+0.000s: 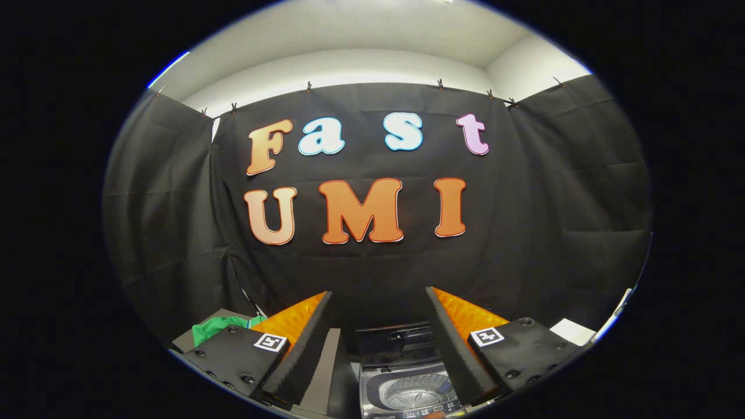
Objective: Put the clothes into the washing machine and then close the washing machine lid.
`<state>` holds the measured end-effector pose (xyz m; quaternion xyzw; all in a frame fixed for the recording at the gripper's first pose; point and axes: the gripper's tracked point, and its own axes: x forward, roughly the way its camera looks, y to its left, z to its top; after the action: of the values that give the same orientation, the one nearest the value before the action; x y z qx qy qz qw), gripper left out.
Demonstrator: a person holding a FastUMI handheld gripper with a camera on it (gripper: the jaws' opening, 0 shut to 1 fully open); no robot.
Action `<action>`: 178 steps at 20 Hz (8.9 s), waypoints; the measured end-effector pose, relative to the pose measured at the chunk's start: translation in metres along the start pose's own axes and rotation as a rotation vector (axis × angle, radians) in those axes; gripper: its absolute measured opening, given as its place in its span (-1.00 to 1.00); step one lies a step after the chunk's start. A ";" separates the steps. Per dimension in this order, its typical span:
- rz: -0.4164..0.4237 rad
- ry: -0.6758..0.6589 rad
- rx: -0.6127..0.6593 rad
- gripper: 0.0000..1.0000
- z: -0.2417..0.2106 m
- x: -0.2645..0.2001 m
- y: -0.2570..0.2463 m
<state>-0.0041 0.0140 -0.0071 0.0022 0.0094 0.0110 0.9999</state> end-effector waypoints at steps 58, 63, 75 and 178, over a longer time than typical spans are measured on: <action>0.363 0.622 -0.068 0.99 -0.238 0.014 0.275; 0.351 0.644 -0.144 0.99 -0.250 0.016 0.278; 0.476 0.645 -0.209 -0.26 -0.251 0.016 0.281; -0.007 0.958 0.054 -0.84 -0.485 0.099 -0.196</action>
<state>0.0899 -0.1779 -0.4952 0.0229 0.4695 0.0074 0.8826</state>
